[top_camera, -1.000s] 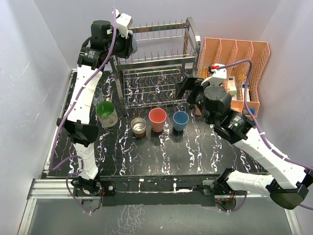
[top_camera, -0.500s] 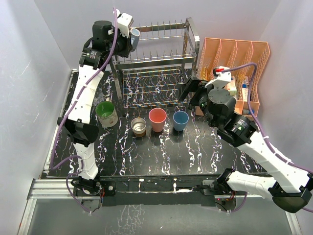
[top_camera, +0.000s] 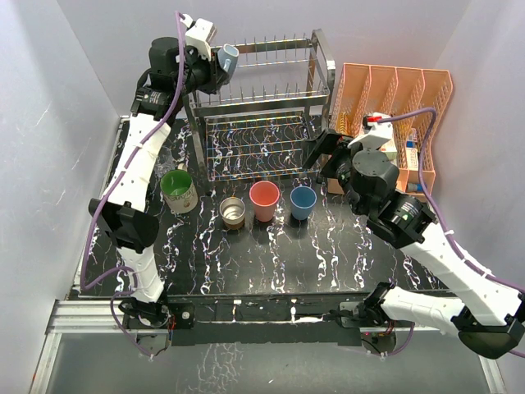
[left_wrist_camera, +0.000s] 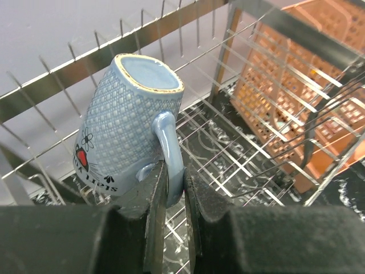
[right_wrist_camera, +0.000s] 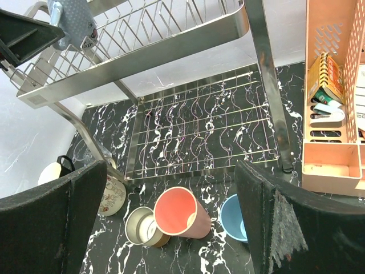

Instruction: Unload the cups from the dish rack

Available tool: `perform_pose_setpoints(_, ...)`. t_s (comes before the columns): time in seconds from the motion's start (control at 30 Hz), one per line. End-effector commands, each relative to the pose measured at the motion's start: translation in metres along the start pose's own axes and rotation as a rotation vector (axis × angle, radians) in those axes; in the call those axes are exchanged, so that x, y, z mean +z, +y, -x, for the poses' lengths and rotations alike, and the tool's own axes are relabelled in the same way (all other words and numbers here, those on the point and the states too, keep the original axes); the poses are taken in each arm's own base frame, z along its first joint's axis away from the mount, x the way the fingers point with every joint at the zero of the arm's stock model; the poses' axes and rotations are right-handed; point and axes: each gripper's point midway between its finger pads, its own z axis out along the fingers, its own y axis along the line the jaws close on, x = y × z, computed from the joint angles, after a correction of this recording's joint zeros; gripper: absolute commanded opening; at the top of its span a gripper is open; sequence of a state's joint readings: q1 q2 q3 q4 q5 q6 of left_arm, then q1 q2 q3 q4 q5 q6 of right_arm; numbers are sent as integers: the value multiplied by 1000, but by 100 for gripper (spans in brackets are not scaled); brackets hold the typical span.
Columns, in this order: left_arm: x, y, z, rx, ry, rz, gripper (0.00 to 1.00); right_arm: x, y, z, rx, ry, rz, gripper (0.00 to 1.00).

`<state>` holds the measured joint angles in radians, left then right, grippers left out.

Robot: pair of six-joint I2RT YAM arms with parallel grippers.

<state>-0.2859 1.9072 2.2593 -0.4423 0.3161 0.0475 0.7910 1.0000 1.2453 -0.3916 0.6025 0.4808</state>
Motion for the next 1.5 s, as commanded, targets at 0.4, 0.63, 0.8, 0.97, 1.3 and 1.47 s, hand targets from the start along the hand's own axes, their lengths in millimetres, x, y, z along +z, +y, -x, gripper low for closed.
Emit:
perform_pose_setpoints(0.4,-59,-57,118,-68,-373,-213,0,-9,-6,17,76,-71,-13,97)
perform_pose_setpoints(0.63,-81,-81,148,-103,-468,-339,0,-10,0,23,105,-78,10,98)
perform_pose_setpoints(0.8,-100,-97,160,-177,-501,-418,0,-7,7,24,115,-88,38,99)
perform_pose_setpoints(0.97,-122,-110,160,-244,-507,-469,0,-10,19,40,165,-180,124,99)
perform_pose_setpoints(1.3,-167,-142,142,-317,-458,-598,0,-11,58,44,220,-223,336,99)
perform_pose_setpoints(1.47,-193,-159,132,-305,-457,-670,0,-24,107,38,452,-117,606,99)
